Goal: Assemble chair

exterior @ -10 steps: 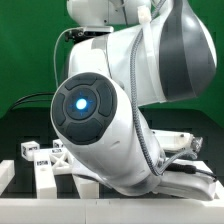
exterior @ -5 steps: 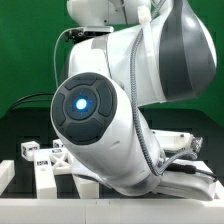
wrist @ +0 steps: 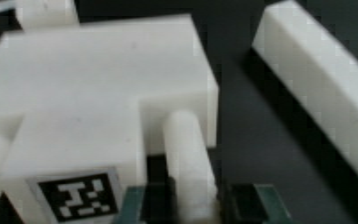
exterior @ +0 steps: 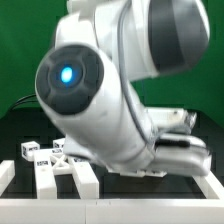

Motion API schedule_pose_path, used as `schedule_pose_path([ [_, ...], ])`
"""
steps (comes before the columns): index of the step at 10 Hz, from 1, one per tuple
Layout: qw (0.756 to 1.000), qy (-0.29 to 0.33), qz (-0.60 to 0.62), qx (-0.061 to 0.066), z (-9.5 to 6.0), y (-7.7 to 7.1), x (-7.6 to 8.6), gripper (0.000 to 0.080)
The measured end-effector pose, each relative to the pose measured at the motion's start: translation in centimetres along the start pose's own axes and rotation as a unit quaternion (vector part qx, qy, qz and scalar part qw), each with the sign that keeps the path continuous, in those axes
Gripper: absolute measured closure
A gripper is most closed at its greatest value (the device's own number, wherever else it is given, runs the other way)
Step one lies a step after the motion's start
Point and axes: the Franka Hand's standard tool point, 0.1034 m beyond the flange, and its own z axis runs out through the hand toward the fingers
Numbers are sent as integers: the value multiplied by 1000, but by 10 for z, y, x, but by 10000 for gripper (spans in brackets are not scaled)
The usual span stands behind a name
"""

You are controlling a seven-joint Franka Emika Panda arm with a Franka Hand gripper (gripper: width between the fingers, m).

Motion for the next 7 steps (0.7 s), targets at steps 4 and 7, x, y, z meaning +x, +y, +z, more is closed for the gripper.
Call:
schedule_pose_path([
  [4, 995, 95, -17, 9, -29, -21, -6, 692],
  [7, 977, 208, -49, -8, -48, -48, -46, 692],
])
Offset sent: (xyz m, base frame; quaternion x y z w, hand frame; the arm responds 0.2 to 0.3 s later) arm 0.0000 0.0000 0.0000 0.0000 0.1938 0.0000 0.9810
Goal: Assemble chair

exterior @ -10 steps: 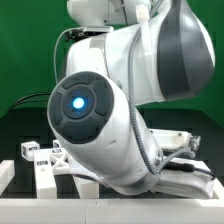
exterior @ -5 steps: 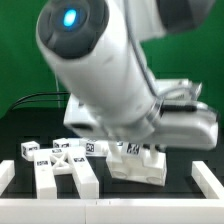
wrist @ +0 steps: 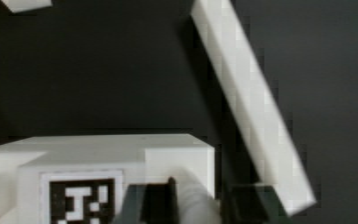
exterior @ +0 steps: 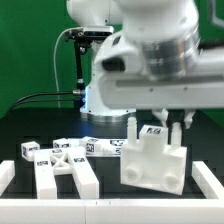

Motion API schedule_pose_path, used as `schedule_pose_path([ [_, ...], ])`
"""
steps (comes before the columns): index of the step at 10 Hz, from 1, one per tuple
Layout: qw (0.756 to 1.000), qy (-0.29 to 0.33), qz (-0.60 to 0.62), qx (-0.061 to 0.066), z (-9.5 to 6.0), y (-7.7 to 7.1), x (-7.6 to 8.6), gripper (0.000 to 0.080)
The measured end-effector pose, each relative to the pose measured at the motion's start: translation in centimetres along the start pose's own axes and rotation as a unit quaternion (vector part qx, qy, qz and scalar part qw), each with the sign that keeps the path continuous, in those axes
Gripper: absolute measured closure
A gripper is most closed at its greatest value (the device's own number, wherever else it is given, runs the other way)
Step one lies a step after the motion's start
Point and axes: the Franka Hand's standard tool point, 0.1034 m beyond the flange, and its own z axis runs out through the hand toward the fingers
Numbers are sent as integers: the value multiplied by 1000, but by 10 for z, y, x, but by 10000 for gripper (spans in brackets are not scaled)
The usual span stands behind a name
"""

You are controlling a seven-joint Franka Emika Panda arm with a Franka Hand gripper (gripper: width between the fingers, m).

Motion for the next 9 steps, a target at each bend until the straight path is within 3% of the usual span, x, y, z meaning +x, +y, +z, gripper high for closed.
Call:
schedule_pose_path([
  [3, 999, 35, -34, 3, 11, -1, 4, 692],
  [6, 997, 33, -64, 1, 13, -3, 3, 692],
  [9, 986, 39, -165, -7, 25, -27, -4, 692],
])
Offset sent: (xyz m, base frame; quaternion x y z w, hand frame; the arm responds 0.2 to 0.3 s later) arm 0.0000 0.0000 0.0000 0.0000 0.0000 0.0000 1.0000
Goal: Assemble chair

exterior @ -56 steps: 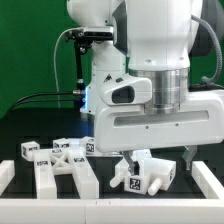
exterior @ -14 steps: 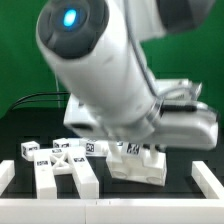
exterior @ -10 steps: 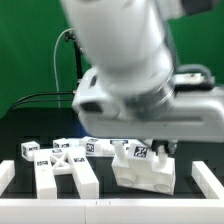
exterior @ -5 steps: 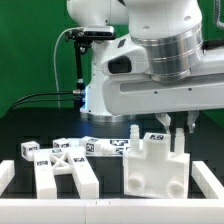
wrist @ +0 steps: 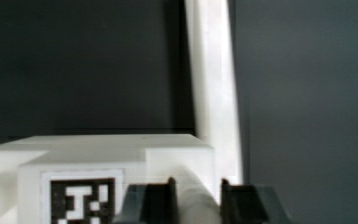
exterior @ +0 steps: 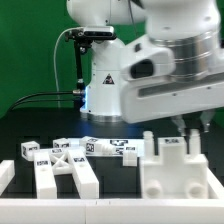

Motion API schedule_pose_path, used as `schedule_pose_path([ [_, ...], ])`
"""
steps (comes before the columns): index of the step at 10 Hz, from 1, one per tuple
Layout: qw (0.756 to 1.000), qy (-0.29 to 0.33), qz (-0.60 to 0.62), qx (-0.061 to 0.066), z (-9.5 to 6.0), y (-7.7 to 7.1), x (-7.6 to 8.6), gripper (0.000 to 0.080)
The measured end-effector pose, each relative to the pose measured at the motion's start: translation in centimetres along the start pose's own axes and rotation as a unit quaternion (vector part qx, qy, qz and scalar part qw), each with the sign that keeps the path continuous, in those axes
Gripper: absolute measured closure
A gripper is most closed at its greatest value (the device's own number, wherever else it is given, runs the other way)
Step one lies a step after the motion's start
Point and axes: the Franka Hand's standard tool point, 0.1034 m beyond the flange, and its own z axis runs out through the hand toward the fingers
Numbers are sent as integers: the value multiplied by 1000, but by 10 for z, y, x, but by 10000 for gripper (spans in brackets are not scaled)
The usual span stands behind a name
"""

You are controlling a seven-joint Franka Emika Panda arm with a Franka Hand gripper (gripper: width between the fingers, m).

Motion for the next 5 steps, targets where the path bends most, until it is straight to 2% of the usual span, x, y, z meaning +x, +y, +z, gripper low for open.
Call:
schedule_pose_path([
  [2, 1000, -7, -6, 3, 9, 8, 1, 692],
  [5, 1000, -6, -5, 3, 9, 8, 1, 692],
])
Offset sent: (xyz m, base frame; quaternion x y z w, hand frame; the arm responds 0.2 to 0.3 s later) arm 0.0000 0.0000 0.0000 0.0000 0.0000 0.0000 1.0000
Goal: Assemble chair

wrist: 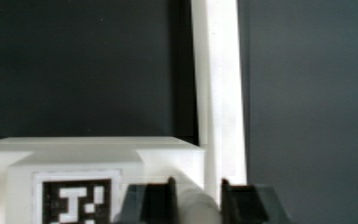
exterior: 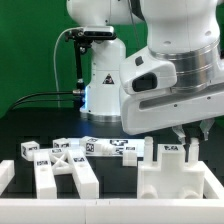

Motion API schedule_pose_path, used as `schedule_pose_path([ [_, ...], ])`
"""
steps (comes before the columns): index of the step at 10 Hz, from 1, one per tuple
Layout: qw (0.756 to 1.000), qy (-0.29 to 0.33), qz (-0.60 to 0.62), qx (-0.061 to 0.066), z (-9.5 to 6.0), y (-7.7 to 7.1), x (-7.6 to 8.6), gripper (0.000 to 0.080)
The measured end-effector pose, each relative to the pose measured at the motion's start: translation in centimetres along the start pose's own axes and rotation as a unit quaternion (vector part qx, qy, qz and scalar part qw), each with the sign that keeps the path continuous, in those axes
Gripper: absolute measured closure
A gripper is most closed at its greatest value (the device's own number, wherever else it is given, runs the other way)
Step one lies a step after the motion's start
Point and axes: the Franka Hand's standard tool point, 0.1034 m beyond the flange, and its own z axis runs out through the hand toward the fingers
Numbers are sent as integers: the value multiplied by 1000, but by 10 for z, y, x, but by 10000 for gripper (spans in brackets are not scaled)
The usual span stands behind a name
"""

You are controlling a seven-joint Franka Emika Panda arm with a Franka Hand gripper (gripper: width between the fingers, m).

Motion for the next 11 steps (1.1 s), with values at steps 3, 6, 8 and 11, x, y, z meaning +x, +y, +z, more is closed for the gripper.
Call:
schedule_pose_path([
  [3, 999, -34, 32, 1, -10, 5, -5, 438],
  [6, 993, -107, 50, 2, -35, 18, -2, 183],
  [8, 983, -173, 56, -19, -28, 35, 10, 152],
  [11, 976, -212, 43, -6, -18, 58, 1, 151],
])
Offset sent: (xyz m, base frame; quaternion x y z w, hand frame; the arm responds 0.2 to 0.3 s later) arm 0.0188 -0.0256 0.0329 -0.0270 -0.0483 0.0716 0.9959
